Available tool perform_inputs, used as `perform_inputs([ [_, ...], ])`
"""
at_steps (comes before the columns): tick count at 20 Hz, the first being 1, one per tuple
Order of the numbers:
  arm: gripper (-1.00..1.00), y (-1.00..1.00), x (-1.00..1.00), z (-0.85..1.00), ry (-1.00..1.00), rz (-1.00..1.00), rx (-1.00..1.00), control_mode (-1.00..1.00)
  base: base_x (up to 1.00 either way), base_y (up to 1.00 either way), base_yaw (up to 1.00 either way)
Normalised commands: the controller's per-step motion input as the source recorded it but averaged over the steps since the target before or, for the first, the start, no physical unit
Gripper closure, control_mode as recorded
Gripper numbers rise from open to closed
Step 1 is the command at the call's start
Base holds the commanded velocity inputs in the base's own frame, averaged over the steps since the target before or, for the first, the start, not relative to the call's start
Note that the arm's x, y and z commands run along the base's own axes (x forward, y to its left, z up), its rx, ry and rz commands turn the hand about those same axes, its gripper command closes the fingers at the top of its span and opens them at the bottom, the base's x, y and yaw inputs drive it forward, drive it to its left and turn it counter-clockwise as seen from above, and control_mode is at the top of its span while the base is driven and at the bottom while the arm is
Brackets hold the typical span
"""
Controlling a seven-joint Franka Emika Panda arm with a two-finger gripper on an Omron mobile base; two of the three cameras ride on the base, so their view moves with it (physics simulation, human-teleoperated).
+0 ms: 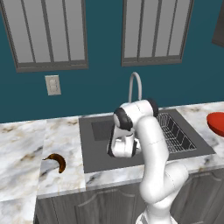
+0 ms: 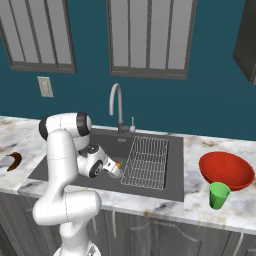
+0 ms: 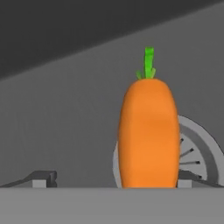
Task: Remove the carrot and banana from the sink. Then move the bowl and cup from the counter to the sink for washing.
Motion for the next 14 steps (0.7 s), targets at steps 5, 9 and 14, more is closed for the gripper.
perform_inputs([
  [5, -1.0, -0.16, 0.17, -0.04, 0.0, 0.0, 0.0, -1.0, 0.0, 0.0, 0.0],
  [9, -1.0, -0.17, 0.15, -0.06, 0.0, 0.0, 0.0, -1.0, 0.0, 0.0, 0.0],
  [14, -1.0, -0.16, 0.18, -0.13, 0.0, 0.0, 0.01, -1.0, 0.0, 0.0, 0.0],
])
